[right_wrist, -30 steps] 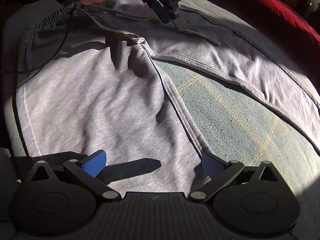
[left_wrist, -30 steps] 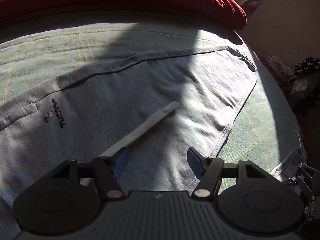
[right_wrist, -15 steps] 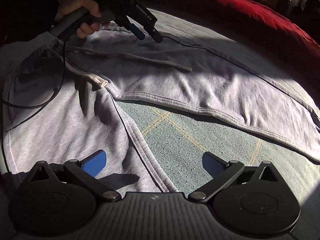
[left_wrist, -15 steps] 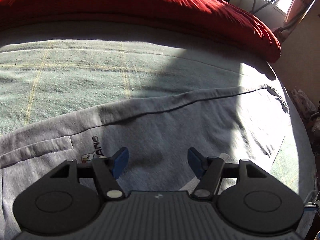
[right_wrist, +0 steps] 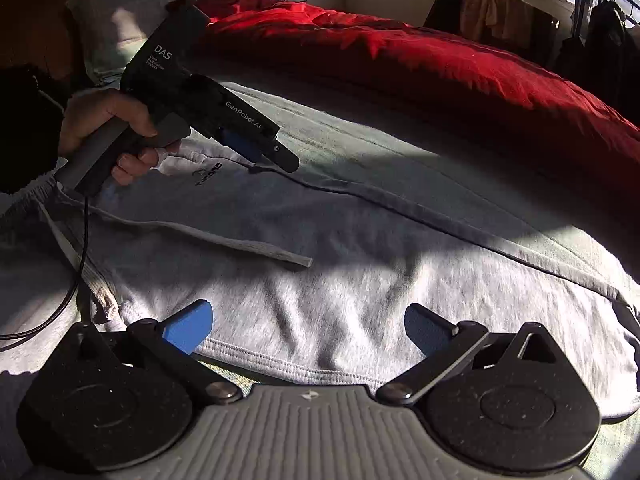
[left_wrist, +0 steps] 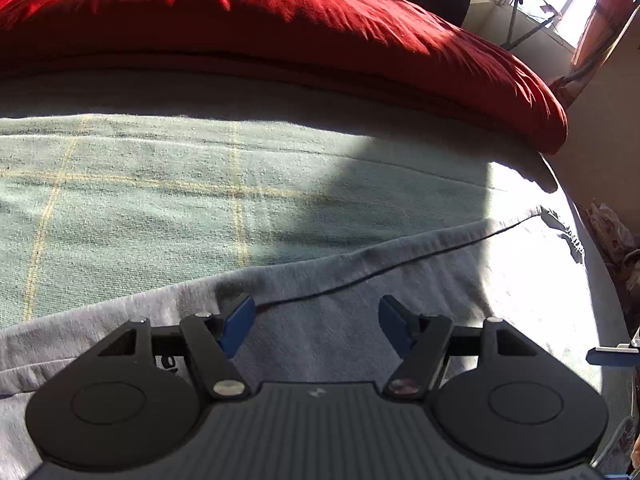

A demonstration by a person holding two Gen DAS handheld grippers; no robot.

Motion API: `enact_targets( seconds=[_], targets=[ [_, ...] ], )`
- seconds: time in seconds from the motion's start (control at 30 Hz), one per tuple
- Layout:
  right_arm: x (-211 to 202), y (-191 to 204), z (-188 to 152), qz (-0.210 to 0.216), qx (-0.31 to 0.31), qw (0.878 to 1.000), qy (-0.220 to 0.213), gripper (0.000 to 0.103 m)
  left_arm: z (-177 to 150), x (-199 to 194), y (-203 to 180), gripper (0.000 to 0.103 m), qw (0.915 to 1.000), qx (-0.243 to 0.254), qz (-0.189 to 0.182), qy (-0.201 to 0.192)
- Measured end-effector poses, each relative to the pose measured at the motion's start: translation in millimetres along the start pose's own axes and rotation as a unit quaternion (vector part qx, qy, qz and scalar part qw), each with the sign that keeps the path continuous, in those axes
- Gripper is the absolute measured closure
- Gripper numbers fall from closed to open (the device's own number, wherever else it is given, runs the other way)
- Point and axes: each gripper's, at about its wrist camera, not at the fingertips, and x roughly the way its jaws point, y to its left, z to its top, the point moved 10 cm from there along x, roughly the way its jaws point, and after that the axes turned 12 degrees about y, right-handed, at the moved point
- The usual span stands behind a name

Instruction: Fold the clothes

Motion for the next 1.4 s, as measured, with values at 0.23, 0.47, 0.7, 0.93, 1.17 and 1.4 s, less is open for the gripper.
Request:
enact_targets(
  seconds=[0.23,0.47,0.7,0.93,1.17,1.4],
  targets=[
    [72,-21,28,0.001,-0.010,0.999,0.032,0.000,-12,15,20,0.033,0.9993,-0.035,0.005,0.013],
    [83,-62,-22,-0.010,0.040,0.994,0.105,0.000,-10,15,23,0.032,0.9994,-0.033,0.003,0.011],
    [35,-38,-13,0.011,0.072,0.994,0.082,0.000,-1,-3,-6,0.034,0.9974,-0.038,-0.061,0.007],
    [18,38,1,0.075,0.052,0.994,0.063,0.000,3,32,-41,0.033,0.9970,0.028,-0.062,0.037],
    [16,49,-6,0.078,0.051,0.993,0.069,0.000,26,20,-13,0.034,0.9980,-0.017,-0.060,0.009],
    [11,45,-3,0.080,0.070,0.992,0.065,0.000,1,19,-11,0.032,0.9981,0.015,-0.043,0.041]
  ],
)
